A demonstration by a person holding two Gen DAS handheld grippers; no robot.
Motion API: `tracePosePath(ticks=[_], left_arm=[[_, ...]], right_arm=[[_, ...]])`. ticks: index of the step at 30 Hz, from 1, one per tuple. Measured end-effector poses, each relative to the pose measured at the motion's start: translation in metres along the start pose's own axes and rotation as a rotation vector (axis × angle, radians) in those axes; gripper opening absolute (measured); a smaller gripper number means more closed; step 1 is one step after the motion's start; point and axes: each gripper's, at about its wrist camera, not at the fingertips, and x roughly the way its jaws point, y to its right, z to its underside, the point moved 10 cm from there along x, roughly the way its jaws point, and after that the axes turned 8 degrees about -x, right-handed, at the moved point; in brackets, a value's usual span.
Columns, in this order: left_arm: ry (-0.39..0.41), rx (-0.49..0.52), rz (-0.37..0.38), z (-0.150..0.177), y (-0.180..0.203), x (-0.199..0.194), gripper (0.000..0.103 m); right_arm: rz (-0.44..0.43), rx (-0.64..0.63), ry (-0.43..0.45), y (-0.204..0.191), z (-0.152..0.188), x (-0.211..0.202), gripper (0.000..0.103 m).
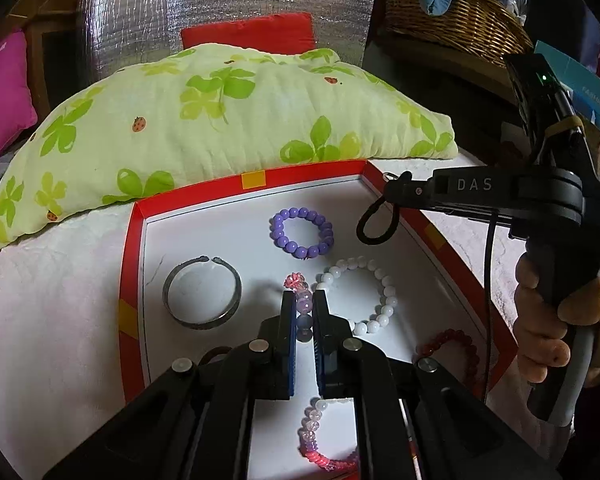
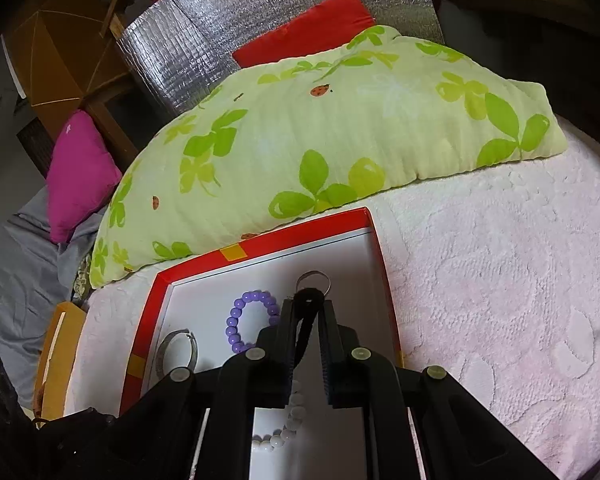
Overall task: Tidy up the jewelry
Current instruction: 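Lower and release hair tie from right tool while left tool releases pink bracelet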
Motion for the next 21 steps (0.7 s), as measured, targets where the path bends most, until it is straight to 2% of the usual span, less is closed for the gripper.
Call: tracePosePath(ticks=[21], left_arm=[[-0.012,0.012,-0.039,0.003,-0.002,0.006,0.008]], right_arm=[[0.027,-0.010,-0.035,0.005,0.005,0.018,0.012]])
